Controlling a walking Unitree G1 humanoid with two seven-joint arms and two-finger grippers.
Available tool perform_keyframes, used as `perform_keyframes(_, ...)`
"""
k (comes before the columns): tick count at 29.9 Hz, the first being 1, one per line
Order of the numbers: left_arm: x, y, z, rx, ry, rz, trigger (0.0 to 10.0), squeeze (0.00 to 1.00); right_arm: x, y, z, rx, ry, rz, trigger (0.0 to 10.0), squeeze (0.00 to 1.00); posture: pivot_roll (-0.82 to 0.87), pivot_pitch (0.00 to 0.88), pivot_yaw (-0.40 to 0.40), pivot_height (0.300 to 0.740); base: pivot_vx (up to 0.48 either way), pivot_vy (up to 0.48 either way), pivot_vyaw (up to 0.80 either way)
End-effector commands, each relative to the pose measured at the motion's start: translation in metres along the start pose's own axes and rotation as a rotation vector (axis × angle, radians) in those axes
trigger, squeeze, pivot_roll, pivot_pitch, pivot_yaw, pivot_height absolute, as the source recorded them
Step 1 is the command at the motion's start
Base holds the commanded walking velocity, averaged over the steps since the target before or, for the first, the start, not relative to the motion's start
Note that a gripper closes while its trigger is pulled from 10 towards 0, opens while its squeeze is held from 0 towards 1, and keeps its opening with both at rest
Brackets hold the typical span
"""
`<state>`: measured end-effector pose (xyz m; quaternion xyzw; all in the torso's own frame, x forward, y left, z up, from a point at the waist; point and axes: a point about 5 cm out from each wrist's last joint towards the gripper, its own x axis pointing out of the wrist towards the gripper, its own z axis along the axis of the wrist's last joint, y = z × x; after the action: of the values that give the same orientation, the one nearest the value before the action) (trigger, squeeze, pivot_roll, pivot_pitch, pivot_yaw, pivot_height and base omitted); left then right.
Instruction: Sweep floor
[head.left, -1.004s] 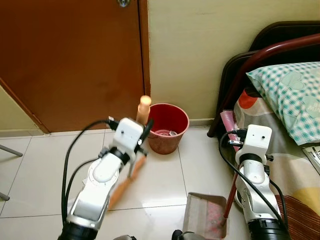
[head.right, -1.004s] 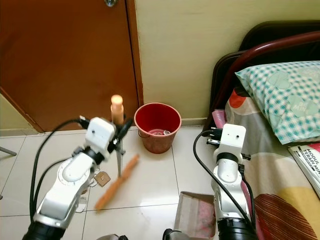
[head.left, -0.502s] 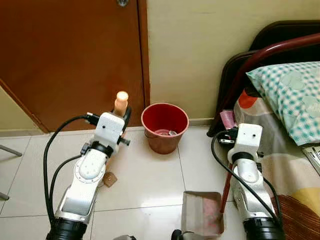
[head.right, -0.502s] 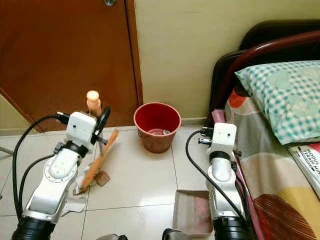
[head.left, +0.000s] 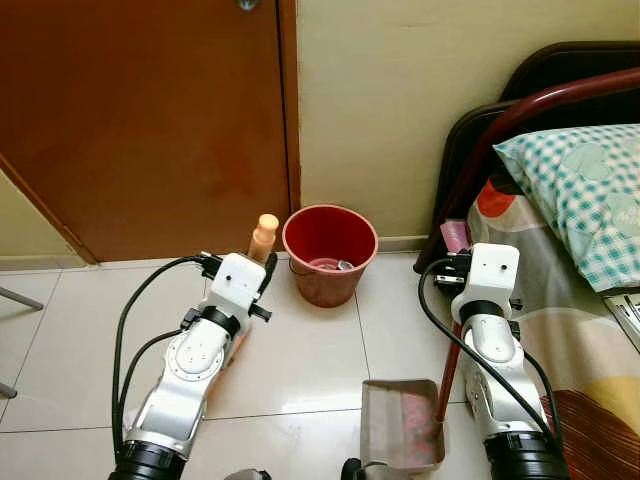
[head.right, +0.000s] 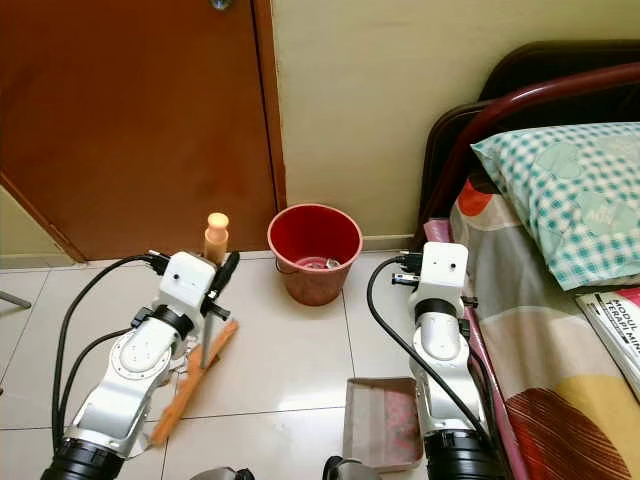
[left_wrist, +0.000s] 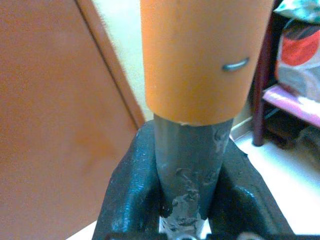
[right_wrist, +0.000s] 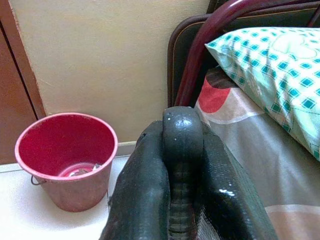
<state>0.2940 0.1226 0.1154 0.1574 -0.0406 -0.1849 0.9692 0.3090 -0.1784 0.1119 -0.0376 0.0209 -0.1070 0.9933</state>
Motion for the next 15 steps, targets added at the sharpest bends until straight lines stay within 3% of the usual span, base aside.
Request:
perform_keyframes(1, 0.005, -0.005, 0.015, -0.011, -0.062, -0.044, 10.0, 0.0, 0.003, 0.006, 0.003, 0.055, -0.009, 0.017, 10.0, 0.0, 0.03, 0.167, 0.0, 0.74, 0.0, 0.0, 0.0)
perform_keyframes(5, 0.006, -0.023, 0.024, -0.091, -0.077, -0.147, 10.0, 0.0, 0.007, 0.008, 0.006, 0.055, -0.015, 0.021, 10.0, 0.0, 0.04, 0.171, 0.0, 0.74, 0.0, 0.0, 0.0)
perform_keyframes(10, 0.003, -0.042, 0.031, -0.127, -0.086, -0.265, 10.0, 0.0, 0.013, 0.01, 0.011, 0.055, -0.028, 0.023, 10.0, 0.0, 0.04, 0.174, -0.001, 0.74, 0.0, 0.0, 0.0)
perform_keyframes(15, 0.002, -0.05, 0.037, -0.162, -0.101, -0.301, 10.0, 0.0, 0.015, 0.009, 0.012, 0.053, -0.031, 0.022, 10.0, 0.0, 0.04, 0.177, -0.001, 0.74, 0.0, 0.0, 0.0)
